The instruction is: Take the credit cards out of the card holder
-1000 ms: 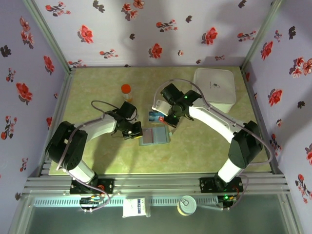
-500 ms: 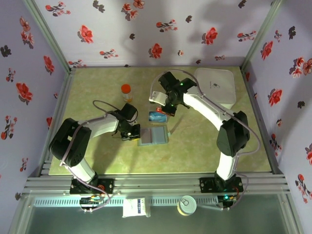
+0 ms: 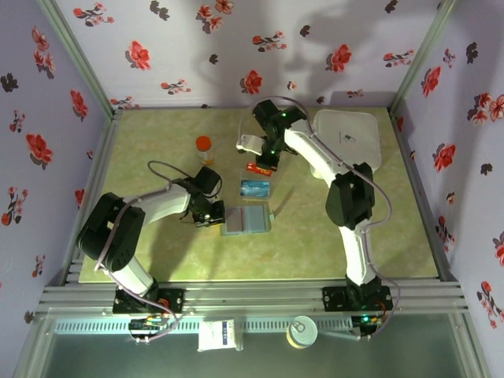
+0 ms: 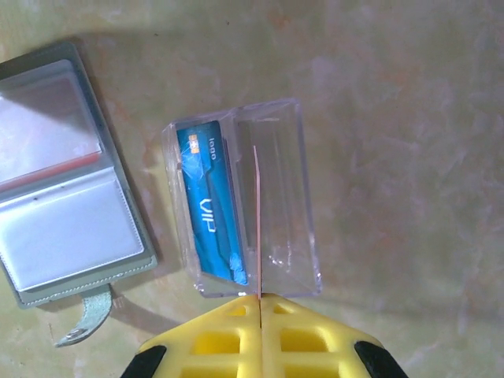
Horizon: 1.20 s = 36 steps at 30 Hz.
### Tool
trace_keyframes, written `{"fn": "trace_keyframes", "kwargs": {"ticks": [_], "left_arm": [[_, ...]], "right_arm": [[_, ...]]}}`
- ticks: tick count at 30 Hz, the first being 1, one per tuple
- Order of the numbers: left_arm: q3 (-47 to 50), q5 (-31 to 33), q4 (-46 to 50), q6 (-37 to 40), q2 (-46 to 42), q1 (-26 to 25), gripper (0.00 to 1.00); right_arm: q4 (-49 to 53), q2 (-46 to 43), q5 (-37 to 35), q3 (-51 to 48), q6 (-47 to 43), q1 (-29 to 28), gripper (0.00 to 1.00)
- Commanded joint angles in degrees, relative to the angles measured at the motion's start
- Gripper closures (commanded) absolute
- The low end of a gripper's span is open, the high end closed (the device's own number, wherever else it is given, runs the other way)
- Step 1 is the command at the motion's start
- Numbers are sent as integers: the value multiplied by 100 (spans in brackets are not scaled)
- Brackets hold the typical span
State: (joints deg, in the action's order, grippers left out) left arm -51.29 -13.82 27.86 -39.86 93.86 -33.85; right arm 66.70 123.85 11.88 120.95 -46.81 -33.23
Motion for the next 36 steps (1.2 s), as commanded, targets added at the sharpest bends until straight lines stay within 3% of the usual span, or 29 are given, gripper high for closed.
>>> {"fn": "trace_keyframes", "kwargs": {"ticks": [1, 8, 20, 22, 27, 33, 36], "left_arm": [[-119, 148, 178, 115, -79, 19, 90], [-102, 205, 124, 161, -61, 104, 91], [-107, 240, 172, 181, -234, 176, 90], [-92, 251, 177, 184, -276, 177, 90], [-78, 266, 207, 178, -340, 186, 89], [-74, 271, 194, 165, -336, 181, 89], [-76, 251, 206, 156, -358, 186, 89]], "right_arm": [[622, 381, 263, 640, -312, 78, 100], [1244, 1043, 375, 1447, -521, 133, 100], [1396, 1331, 590, 1502, -602, 150, 100], [1424, 1367, 607, 1495, -586, 150, 94], [1040, 1240, 284, 1465, -240, 179, 79], [218, 865, 151, 955, 158, 181, 81], [242, 816, 410, 877, 240, 177, 82]]}}
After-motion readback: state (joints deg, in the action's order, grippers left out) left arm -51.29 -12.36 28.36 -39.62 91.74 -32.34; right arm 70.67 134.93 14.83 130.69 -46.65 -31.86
